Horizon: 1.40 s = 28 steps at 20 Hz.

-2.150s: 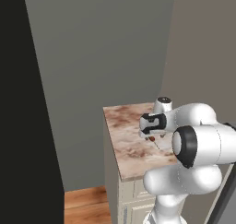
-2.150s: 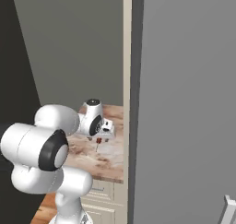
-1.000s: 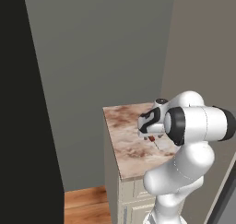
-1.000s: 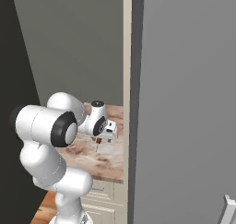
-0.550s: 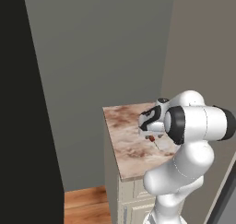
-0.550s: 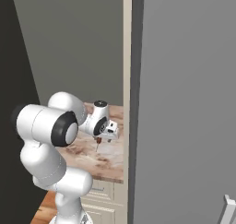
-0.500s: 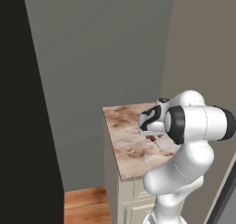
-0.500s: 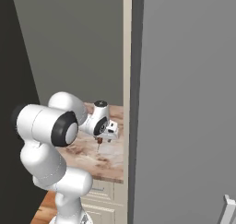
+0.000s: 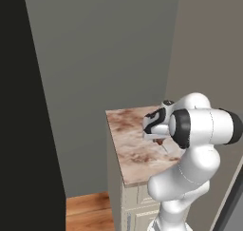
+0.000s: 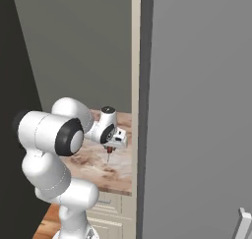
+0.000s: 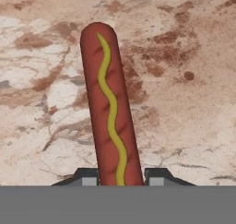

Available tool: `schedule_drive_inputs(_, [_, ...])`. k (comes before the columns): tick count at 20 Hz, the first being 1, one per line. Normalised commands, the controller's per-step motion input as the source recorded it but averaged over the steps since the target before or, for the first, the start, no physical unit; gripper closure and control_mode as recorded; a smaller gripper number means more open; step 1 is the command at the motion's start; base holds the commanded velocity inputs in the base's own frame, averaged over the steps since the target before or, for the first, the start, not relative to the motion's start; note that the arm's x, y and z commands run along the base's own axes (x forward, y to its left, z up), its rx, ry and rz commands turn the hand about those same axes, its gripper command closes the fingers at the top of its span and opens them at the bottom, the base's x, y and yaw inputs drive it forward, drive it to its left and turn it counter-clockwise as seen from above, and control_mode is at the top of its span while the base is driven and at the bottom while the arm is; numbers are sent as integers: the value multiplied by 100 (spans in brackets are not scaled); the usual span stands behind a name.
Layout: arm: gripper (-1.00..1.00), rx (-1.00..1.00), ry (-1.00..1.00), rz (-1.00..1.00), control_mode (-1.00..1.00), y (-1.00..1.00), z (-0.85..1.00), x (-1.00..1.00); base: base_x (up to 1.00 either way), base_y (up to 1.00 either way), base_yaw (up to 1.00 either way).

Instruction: Store the hot dog in the freezer for long-term storage. Close the freezer door after placing the cooked food.

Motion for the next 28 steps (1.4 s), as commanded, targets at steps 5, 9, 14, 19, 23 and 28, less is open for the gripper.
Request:
schedule_drive_inputs(5, [100,0,0,-2,-100,6,0,0,0,0,0])
schedule_drive_inputs(9, [100,0,0,-11,-100,0,20,0,0,0,0])
schedule_drive_inputs(14, [100,-2,-1,-20,-100,13,74,-1,0,0,0])
schedule_drive_inputs(19, [100,-2,0,-20,-100,8,83,-28,0,0,0])
schedule_drive_inputs(23, [100,-6,6,-6,-100,1,95,-49,0,0,0])
schedule_drive_inputs(28, [100,-3,9,-7,-100,0,89,-54,0,0,0])
